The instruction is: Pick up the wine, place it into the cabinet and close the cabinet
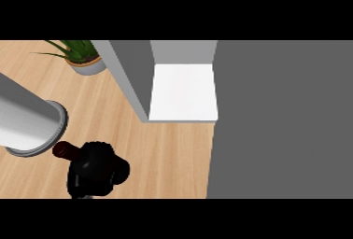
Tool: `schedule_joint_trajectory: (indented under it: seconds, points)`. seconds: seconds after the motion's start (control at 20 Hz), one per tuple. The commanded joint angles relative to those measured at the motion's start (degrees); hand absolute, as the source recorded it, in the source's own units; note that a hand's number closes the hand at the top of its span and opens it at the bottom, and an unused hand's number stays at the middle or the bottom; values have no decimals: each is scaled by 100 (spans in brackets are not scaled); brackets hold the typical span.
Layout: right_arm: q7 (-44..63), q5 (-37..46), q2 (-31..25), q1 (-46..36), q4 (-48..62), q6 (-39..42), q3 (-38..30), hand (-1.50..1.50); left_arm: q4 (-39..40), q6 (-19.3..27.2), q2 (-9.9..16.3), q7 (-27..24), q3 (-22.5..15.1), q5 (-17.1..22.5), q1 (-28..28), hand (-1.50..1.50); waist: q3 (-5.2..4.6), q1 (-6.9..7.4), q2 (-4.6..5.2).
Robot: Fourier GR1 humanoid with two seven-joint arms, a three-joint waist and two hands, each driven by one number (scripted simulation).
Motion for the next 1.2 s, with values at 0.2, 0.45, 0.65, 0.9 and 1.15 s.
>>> schedule_joint_trajectory:
  seconds: [0.2, 0.45, 0.65, 0.9, 1.15]
  points:
    - [474, -555, -44, 258, -1128, 40, -79, -150, -2005, 740, -190, 1319, -789, 72, 288, 150, 1, -49, 13]
    - [187, -908, -188, 370, -962, 305, -511, -150, -3193, 1809, -193, 2006, -1629, -132, 362, 150, 9, -62, 15]
    - [322, -624, 3, 271, -1101, 139, -293, -150, -3486, 2343, -194, 2469, -2030, -292, 110, 150, -1, -68, 24]
    - [330, -633, -43, 674, -1286, 258, -114, -150, -3654, 3388, -195, 3188, -2438, -85, -679, 150, -1, -136, 22]
    - [434, -948, -124, 323, -1174, 307, -637, -150, -2975, 4370, -195, 3393, -2548, 107, -1727, 150, -1, -161, 43]
